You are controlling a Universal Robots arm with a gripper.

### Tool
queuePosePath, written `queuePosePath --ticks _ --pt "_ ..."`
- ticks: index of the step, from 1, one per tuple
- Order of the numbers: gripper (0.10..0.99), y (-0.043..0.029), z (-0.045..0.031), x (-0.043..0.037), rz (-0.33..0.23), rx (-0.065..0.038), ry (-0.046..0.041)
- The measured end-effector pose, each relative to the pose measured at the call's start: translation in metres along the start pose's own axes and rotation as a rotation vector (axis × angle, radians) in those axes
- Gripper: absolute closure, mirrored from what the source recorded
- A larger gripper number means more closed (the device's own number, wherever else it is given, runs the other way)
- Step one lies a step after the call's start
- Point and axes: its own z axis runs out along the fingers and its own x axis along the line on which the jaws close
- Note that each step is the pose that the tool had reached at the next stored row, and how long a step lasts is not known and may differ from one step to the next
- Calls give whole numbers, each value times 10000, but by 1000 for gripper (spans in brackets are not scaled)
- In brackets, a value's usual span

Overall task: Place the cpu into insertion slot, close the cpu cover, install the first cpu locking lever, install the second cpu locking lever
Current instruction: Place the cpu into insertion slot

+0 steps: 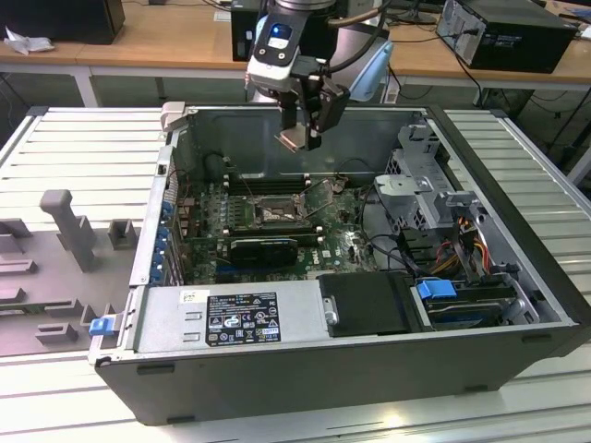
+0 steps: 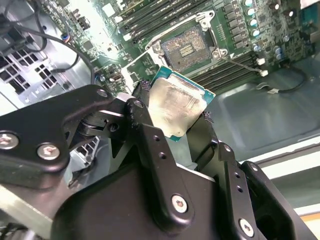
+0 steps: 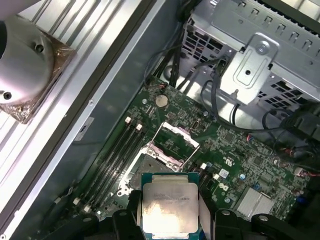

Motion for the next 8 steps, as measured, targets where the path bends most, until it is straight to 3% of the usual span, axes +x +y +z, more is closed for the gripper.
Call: queuePosePath --ticks 8 --pt "545 -2 7 1 871 -17 -77"
